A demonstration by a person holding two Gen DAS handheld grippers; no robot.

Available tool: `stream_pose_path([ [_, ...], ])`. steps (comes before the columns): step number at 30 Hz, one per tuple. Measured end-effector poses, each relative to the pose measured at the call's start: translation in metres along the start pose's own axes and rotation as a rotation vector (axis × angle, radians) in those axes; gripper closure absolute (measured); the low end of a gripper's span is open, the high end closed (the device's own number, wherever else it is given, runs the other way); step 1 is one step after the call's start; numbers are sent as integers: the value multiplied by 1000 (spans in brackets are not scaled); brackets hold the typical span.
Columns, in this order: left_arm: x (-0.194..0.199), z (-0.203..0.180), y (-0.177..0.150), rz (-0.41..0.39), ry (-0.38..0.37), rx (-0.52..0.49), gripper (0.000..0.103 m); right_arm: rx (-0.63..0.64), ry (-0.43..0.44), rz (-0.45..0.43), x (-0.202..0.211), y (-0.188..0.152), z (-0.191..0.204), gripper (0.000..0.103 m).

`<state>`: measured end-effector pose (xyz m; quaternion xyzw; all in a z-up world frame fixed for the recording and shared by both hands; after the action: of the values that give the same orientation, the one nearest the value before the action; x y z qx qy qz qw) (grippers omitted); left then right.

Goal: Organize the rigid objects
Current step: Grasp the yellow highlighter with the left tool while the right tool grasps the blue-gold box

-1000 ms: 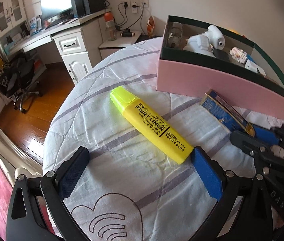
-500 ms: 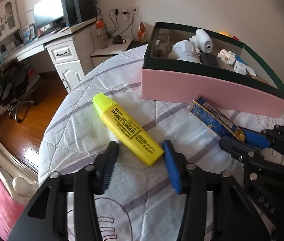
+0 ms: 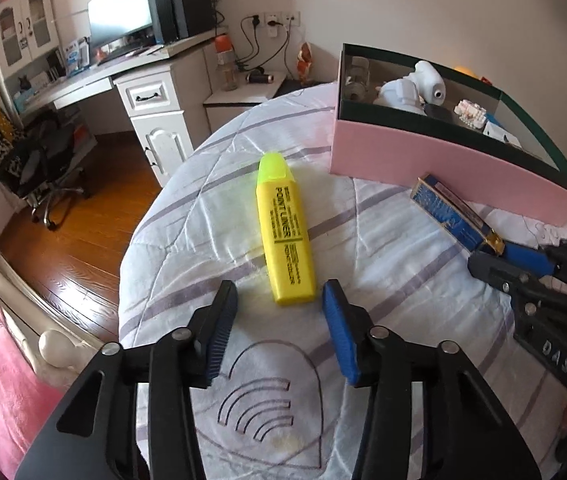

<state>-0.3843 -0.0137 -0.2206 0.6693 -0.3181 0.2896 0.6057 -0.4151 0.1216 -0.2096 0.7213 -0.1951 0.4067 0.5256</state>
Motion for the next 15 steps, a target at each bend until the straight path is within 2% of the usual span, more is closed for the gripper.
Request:
stream_pose_path([
  [3, -8, -2, 7, 7, 7, 9, 35, 0, 0, 1, 0, 0, 1, 82],
  [6, -16, -4, 12, 3, 8, -5, 36, -7, 6, 0, 0, 0, 0, 82],
  [7, -18, -4, 13, 0, 1, -9, 38, -8, 8, 0, 0, 0, 0, 82],
  [8, -19, -3, 14, 0, -20, -8, 45, -10, 8, 0, 0, -1, 0, 82],
  [9, -18, -3, 15, -9, -46, -9, 59, -11, 9, -1, 0, 0, 0, 82],
  [11, -15, 1, 15, -20, -97, 9, 72, -15, 8, -2, 0, -1, -1, 82],
  [13, -13, 1, 13, -22, -109, -9, 78, -24, -1, -8, 2, -2, 0, 83],
  [15, -9, -3, 9, -22, -99, -48, 78, -25, -7, -13, 4, -5, 0, 85],
])
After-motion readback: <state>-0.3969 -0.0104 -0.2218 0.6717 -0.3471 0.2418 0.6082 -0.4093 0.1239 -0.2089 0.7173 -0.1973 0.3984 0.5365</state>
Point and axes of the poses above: each gripper's, at about its wrist camera, not at the fingertips, and x roughly against the way its jaws point, z to its left, y to its top, the point moved 2 cm from there along -x, roughly the way its jaws point, and after that the axes turned 10 degrees about -y, right-handed, at the moved point
